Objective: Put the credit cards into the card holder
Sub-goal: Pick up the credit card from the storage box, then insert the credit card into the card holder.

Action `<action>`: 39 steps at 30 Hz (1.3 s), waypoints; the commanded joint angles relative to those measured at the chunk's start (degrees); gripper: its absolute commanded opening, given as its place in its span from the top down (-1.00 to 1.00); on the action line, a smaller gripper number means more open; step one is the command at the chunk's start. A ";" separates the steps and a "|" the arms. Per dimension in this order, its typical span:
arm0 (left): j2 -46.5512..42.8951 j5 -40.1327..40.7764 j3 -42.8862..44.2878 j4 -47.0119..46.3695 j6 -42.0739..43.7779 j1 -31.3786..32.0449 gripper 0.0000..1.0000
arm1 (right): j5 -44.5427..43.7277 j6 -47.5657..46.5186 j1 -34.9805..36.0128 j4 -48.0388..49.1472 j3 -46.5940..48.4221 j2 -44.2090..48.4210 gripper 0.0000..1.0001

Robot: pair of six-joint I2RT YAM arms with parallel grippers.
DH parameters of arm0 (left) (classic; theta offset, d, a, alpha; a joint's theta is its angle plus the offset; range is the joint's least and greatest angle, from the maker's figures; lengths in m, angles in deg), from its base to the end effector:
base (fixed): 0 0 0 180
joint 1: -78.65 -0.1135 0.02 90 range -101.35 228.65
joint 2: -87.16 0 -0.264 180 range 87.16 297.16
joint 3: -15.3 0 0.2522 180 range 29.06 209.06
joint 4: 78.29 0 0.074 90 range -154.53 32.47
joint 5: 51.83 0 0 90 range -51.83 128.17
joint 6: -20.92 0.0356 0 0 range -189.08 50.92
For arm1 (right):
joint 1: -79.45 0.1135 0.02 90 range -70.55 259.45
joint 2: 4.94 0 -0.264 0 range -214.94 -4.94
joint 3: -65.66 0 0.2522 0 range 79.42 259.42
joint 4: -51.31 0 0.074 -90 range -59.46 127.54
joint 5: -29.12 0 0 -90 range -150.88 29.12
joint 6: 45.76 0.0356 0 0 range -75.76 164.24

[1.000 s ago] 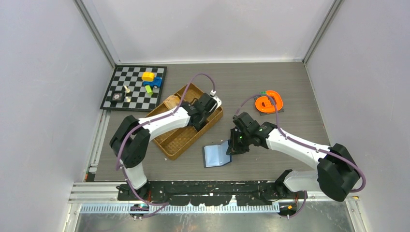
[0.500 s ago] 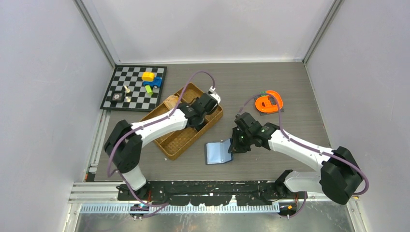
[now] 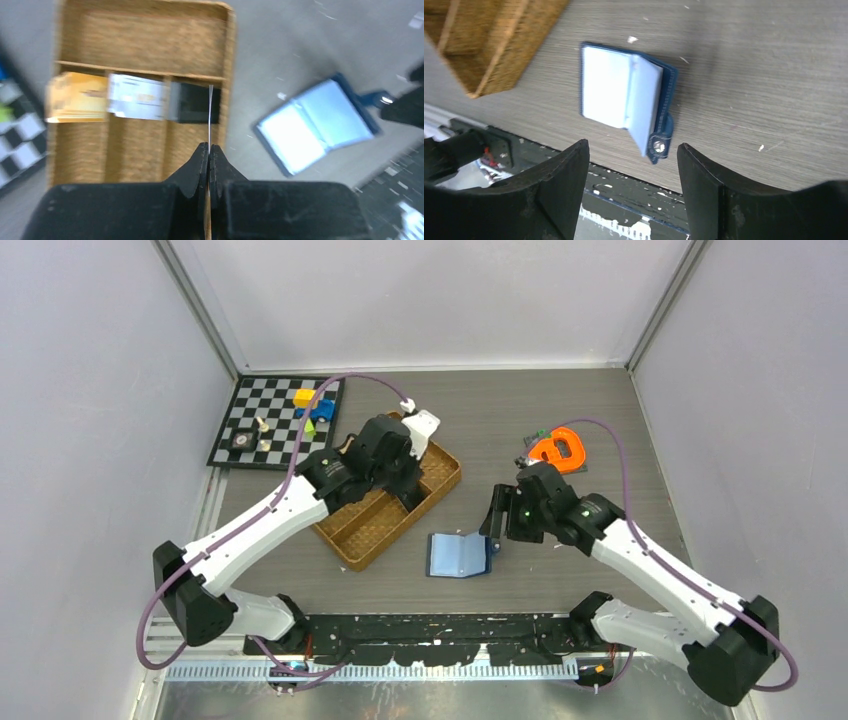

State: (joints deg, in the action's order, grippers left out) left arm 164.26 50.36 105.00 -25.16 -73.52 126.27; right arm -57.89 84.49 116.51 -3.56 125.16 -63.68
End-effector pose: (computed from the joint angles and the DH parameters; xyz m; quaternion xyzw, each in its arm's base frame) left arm 0.2009 -0.2091 0.3552 0.2910 0.8561 -0.0959 0.4162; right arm 0.1580 0.1217 0.2538 0.0184 0.9509 0.2118 0.2250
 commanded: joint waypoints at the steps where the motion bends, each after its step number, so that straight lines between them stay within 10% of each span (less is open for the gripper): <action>1: -2.57 -22.60 -1.26 4.29 -4.70 -0.07 1.00 | 6.54 -6.79 -0.17 1.14 4.61 5.88 -0.43; 12: -2.17 -54.71 -4.07 3.84 -5.95 -0.07 1.00 | 31.64 -7.69 -0.11 11.16 5.01 10.58 -0.50; 21: -1.23 -60.81 -4.59 -0.34 -7.94 -0.06 1.00 | 36.10 -5.79 2.29 15.96 2.57 7.00 -0.33; 25: -0.65 -61.56 -4.56 -0.58 -8.25 -0.07 1.00 | 37.51 -4.88 3.23 18.09 1.97 5.59 -0.07; 28: -0.84 -59.57 -4.88 -1.06 -8.95 -0.07 1.00 | 37.66 -3.80 3.63 19.02 1.42 4.91 0.61; 30: -1.44 -52.97 -5.16 -1.14 -10.27 -0.15 0.36 | 32.64 -3.11 3.53 18.06 0.95 4.64 0.97; 33: -3.14 -39.45 -8.46 -3.18 -15.15 -0.31 -0.40 | 21.83 -2.78 3.39 11.54 0.58 2.36 0.99; 39: -1.79 -34.58 -18.93 -15.32 -28.90 -0.25 -0.57 | 14.72 1.81 0.87 10.78 -3.70 -2.93 0.99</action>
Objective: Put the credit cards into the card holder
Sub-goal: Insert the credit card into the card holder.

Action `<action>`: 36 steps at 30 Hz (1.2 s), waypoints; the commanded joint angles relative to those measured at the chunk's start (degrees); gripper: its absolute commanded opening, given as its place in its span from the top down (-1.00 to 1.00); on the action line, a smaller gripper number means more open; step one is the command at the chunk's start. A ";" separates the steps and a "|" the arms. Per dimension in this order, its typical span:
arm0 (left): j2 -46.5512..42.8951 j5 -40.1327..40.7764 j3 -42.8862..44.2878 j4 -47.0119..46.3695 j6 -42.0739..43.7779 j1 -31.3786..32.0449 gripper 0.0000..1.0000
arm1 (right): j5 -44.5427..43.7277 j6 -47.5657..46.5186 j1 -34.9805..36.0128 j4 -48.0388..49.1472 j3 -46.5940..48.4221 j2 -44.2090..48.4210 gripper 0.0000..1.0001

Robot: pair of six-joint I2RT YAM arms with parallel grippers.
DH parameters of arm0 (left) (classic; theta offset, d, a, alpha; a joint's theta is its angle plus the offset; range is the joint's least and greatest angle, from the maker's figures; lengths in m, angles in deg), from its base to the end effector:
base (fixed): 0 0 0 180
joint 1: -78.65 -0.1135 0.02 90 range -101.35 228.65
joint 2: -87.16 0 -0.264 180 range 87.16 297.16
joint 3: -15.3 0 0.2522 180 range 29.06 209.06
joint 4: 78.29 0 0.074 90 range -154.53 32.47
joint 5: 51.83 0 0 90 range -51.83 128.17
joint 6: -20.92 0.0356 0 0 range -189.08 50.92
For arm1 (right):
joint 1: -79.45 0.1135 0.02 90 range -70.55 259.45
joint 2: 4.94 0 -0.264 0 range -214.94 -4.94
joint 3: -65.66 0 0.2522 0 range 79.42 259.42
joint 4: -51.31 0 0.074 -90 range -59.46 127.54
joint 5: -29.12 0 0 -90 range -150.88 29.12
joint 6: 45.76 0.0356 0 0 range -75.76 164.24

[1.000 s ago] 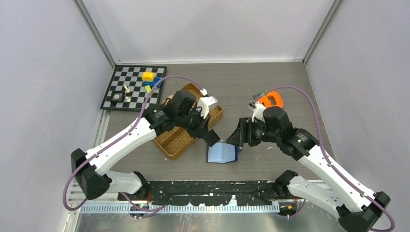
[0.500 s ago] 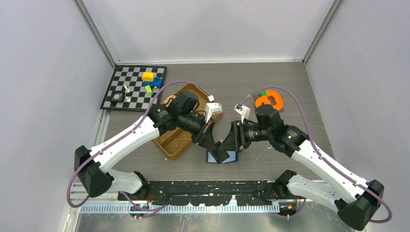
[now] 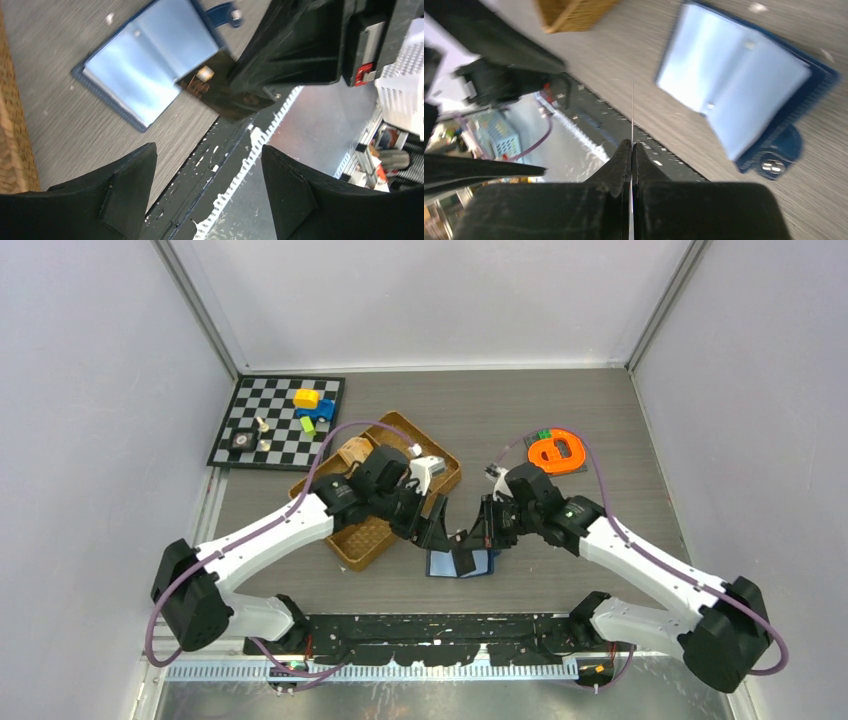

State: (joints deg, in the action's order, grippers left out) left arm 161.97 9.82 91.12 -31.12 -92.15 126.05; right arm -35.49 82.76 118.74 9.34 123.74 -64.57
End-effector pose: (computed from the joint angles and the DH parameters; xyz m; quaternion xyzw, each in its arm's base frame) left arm 0.1743 -0.2146 0.2967 0.2789 0.8600 -0.3944 0.1646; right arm 0.1572 0.1484 0.2613 -0.0927 0.8958 0.3989 0.1727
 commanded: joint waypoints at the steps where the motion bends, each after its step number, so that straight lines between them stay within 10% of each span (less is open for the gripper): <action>1: 1.02 7.29 -5.89 -9.89 -11.31 0.05 -0.57 | -8.59 3.79 -1.83 -2.12 -2.83 -2.32 0.99; 36: 19.40 24.03 -7.54 -9.41 -15.13 4.96 -0.12 | -0.58 4.51 -8.34 17.59 -14.46 -11.53 0.99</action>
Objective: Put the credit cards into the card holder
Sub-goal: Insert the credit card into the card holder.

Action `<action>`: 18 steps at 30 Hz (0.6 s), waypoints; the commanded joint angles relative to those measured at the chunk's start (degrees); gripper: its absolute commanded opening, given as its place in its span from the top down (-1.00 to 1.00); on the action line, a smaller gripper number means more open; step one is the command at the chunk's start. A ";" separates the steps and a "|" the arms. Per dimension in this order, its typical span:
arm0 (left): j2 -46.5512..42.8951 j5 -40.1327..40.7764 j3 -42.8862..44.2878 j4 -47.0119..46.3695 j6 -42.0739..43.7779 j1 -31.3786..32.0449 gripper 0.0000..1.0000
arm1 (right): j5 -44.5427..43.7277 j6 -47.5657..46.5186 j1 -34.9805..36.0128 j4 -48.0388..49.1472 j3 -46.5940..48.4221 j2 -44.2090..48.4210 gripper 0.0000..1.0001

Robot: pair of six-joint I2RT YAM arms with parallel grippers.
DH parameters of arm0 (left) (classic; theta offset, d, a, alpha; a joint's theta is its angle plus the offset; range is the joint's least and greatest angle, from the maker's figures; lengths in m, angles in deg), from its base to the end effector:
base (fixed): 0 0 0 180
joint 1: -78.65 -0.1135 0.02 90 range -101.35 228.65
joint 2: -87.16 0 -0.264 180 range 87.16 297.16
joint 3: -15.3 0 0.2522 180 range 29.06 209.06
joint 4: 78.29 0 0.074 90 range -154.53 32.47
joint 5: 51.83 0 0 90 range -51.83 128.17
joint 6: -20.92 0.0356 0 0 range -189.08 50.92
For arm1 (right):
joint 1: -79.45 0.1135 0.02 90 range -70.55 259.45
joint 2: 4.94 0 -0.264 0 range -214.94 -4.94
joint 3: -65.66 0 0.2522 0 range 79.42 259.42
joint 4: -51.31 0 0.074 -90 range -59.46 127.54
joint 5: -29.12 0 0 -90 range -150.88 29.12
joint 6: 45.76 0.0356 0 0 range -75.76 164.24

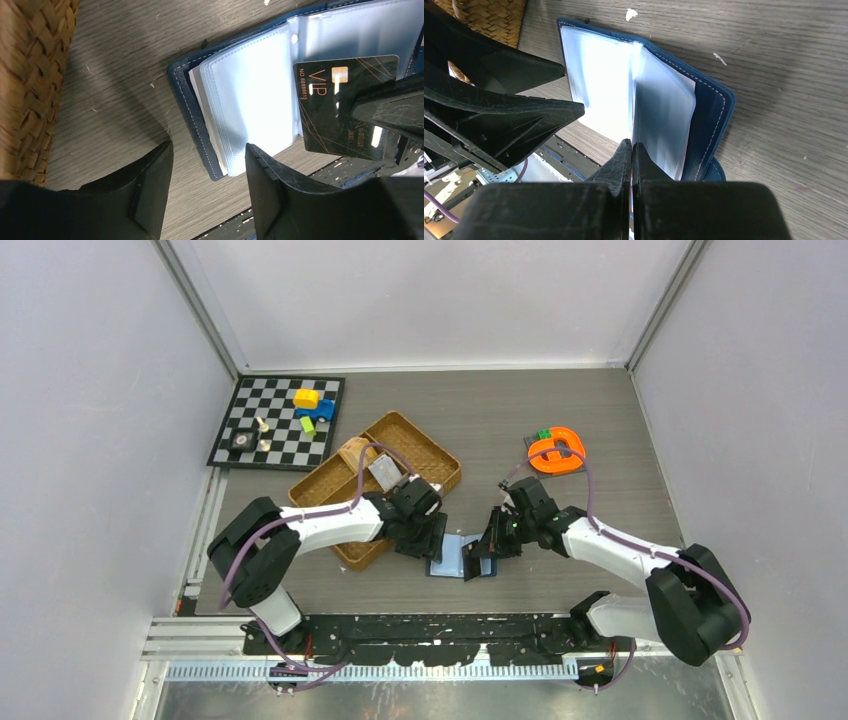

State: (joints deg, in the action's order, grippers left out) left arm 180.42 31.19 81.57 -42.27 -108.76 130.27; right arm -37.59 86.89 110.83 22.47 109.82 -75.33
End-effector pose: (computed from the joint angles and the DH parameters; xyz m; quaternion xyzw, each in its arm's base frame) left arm 0.1887 -0.2452 0.1652 0.1151 0.9638 -0.2079 0.1205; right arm 0.1794 0.1259 0.1632 0.0315 0.9357 0.3307 0.1188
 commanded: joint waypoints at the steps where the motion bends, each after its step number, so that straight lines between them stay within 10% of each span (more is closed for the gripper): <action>1: 1.24 3.01 2.12 1.88 1.58 0.92 -0.11 | 1.66 0.45 -0.52 4.97 -0.71 -0.83 0.99; 18: 5.04 6.54 3.80 5.10 2.59 2.52 0.21 | 3.65 0.17 -1.53 10.80 -3.62 -2.15 0.99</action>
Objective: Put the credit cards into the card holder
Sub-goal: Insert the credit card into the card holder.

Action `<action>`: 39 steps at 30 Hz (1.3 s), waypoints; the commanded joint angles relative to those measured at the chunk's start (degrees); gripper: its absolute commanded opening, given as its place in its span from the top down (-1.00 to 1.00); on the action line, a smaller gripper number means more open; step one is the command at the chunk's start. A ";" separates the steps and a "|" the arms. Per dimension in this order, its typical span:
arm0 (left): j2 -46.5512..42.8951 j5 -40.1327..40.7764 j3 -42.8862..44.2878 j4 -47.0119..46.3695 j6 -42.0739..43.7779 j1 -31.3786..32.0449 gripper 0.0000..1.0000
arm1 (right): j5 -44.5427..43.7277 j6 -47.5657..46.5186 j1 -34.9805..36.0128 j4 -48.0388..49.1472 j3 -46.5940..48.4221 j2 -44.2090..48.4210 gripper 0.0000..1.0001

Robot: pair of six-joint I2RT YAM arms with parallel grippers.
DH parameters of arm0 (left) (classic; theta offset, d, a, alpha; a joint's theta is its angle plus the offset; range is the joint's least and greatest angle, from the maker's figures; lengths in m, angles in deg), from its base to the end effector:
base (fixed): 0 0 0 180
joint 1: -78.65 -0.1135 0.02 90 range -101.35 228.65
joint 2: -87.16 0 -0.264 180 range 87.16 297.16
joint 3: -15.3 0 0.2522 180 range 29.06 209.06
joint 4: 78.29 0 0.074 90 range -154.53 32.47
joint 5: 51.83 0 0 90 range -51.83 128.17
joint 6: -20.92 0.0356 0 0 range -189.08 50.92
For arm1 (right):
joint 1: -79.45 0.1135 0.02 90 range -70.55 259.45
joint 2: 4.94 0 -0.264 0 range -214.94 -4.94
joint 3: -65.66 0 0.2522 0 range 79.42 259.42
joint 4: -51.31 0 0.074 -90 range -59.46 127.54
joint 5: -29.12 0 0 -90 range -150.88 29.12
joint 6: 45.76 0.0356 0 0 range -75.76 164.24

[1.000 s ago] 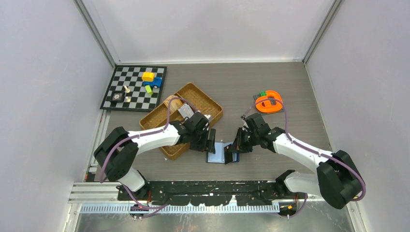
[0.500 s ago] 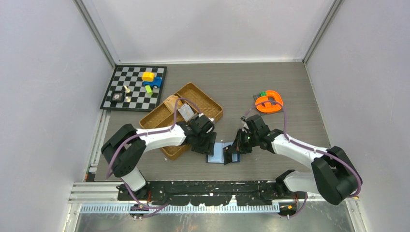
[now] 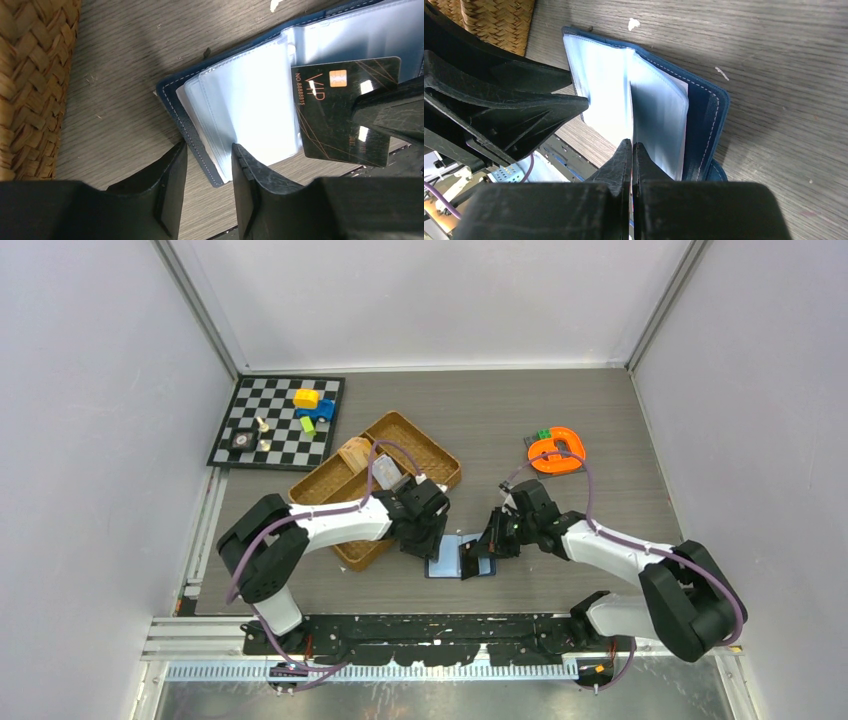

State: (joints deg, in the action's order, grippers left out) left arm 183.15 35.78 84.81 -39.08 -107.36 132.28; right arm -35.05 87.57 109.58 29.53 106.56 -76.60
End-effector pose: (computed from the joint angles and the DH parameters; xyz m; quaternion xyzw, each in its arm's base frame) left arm 0.1876 -0.2573 0.1638 0.1349 0.9680 -0.1655 0.1317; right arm 0.1809 0.1229 0.1509 0.0348 0.9252 0.3568 0.1243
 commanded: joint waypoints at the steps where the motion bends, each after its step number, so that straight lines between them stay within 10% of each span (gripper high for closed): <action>1: 2.54 2.79 0.51 1.92 1.26 0.51 0.22 | 1.15 -0.60 -0.25 4.22 -0.53 -1.00 0.99; 39: 4.45 6.79 0.41 4.75 1.11 0.69 0.63 | -1.40 0.03 -0.28 6.30 -2.49 -3.45 0.99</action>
State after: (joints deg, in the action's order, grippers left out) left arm 184.81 38.43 86.71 -37.20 -107.40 132.69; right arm -33.37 87.13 109.43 34.54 104.74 -78.65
